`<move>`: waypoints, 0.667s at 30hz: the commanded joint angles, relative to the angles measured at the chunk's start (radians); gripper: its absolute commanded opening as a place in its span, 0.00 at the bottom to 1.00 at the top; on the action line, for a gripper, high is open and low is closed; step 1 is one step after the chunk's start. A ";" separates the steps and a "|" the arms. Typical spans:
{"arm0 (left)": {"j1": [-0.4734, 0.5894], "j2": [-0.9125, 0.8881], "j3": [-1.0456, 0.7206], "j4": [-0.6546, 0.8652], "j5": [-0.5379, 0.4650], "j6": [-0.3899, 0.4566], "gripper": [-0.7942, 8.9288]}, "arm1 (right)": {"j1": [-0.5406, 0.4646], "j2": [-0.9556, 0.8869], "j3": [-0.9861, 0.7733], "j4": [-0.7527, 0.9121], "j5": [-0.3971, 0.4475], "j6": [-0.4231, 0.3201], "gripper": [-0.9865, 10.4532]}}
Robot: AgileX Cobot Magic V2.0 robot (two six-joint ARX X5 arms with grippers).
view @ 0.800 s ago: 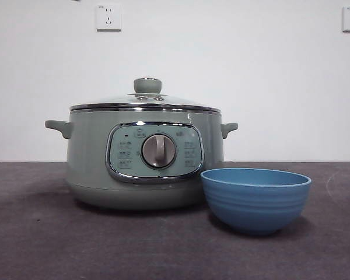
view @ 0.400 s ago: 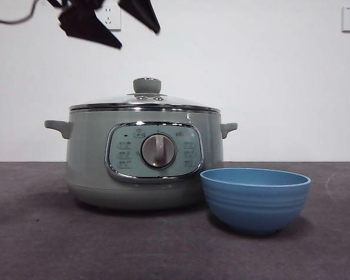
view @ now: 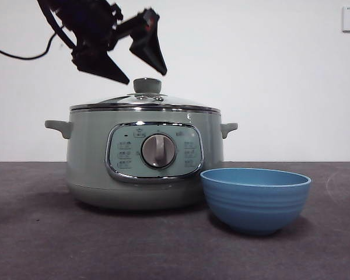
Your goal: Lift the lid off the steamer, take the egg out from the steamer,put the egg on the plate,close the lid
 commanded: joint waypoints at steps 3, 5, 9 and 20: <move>-0.010 0.035 0.000 0.010 -0.002 0.012 0.63 | 0.002 0.000 0.002 0.006 -0.002 0.002 0.58; -0.010 0.041 0.000 0.009 -0.002 0.012 0.63 | 0.002 0.000 0.002 0.006 -0.002 0.002 0.58; -0.017 0.044 0.000 0.010 -0.013 0.011 0.63 | 0.002 0.000 0.002 0.006 -0.002 0.002 0.58; -0.029 0.044 0.000 0.005 -0.023 0.008 0.24 | 0.002 0.000 0.002 0.007 0.001 0.002 0.58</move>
